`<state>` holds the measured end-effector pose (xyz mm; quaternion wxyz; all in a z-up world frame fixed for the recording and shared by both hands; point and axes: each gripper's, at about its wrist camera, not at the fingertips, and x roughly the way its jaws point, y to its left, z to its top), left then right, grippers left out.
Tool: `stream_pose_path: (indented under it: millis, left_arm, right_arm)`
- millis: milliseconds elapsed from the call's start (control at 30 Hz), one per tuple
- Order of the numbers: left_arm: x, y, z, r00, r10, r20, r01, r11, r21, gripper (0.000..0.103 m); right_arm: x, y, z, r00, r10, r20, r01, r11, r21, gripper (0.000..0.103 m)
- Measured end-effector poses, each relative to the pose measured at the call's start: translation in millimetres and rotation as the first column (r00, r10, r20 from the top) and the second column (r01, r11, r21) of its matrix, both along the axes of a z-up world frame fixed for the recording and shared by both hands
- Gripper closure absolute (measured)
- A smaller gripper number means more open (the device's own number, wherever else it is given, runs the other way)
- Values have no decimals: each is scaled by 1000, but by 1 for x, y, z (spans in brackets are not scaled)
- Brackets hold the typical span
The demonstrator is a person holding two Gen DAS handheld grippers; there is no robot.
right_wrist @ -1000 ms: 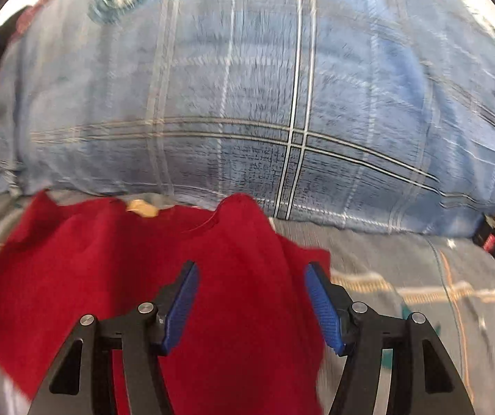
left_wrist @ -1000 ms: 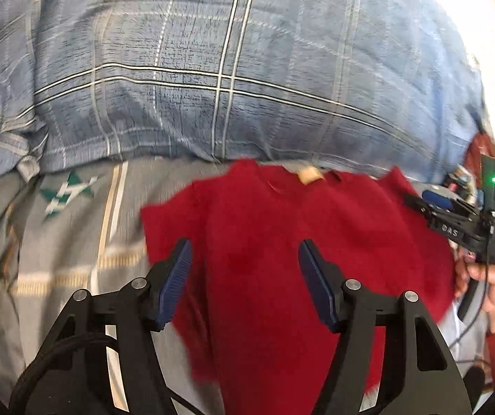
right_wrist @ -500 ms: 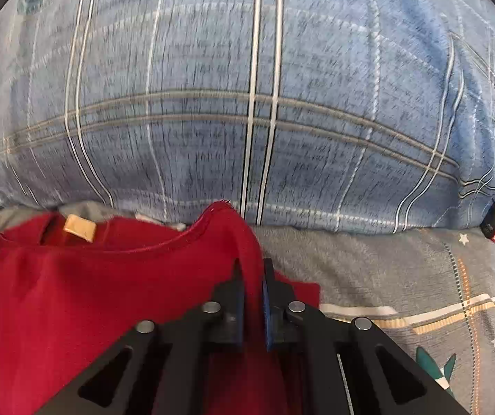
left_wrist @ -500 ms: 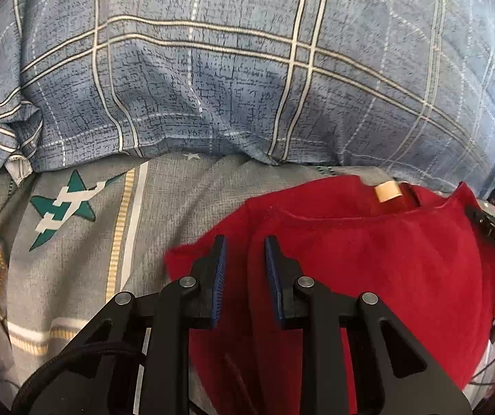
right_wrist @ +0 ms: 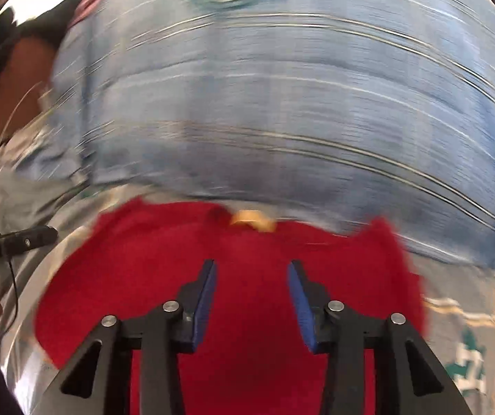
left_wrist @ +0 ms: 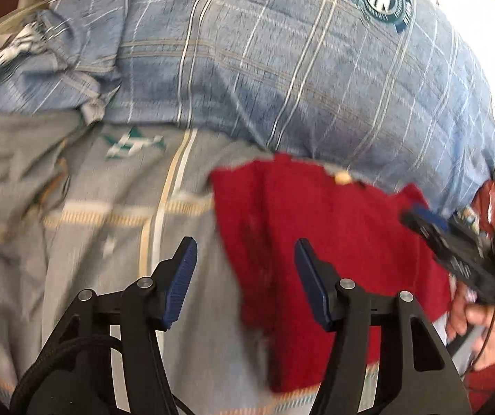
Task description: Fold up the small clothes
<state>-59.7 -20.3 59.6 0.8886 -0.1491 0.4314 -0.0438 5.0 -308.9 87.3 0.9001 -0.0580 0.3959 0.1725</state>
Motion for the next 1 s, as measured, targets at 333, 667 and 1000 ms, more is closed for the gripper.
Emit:
stream_pose_path:
  millis: [333,667,1000]
  left_arm:
    - [-13,-3,-37,1000,1,-12,-2,998,-66,37]
    - [-13,-4,-36,1000,-28,12,29,999,-33,37]
    - [-13,-3,-37,999,-34,18,35,999,-36,37]
  right_arm:
    - [37,118,-55,990,89,-112,-95,994,-50,63]
    - [44,114,-72,993,61,-101,-63,998,-20,60]
    - [50,118,-74,995,45,-89,-50,997,-54,53]
